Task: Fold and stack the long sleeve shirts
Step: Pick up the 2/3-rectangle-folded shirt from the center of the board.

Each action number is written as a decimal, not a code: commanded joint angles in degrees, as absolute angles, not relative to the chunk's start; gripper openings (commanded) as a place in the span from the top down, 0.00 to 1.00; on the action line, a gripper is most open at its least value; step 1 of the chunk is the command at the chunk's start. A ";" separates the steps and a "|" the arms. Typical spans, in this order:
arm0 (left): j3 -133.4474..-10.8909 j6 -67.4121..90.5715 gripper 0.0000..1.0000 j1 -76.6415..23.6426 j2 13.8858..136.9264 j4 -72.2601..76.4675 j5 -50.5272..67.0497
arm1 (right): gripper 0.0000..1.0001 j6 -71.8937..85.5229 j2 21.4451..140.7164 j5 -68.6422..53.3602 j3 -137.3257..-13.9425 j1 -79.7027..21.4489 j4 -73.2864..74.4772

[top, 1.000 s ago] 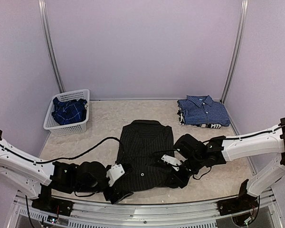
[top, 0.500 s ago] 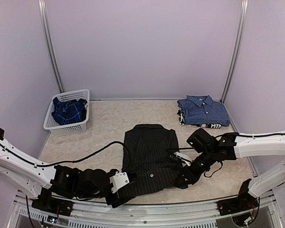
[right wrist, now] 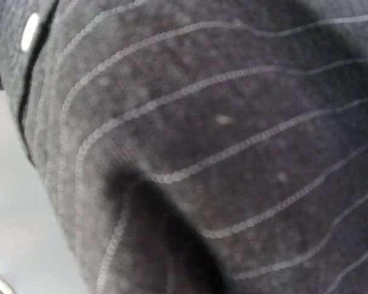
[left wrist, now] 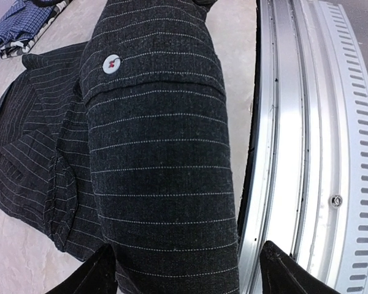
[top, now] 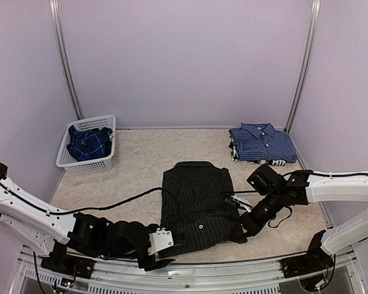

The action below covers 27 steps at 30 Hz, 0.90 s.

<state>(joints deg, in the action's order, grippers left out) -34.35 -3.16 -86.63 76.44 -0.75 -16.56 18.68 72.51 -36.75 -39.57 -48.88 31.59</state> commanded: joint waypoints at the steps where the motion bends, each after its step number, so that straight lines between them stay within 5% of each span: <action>1: -36.80 -5.73 0.27 -87.01 78.26 -5.09 -16.76 | 1.00 17.54 72.05 -39.74 -40.17 -48.32 32.55; 14: -36.75 -9.49 0.38 -87.01 82.96 -1.64 -24.11 | 1.00 16.96 72.60 -41.13 -39.89 -48.15 32.08; 23: -37.11 -12.13 0.75 -87.01 84.40 -2.57 -23.64 | 1.00 16.98 72.70 -41.31 -40.08 -48.07 32.00; 27: -39.24 -11.24 1.00 -86.95 83.64 -6.66 -20.27 | 1.00 17.41 72.10 -41.73 -39.85 -48.07 32.20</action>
<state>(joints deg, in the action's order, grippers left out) -36.80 -10.96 -86.78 84.16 -2.94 -23.31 17.45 72.58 -39.90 -39.57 -48.56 31.86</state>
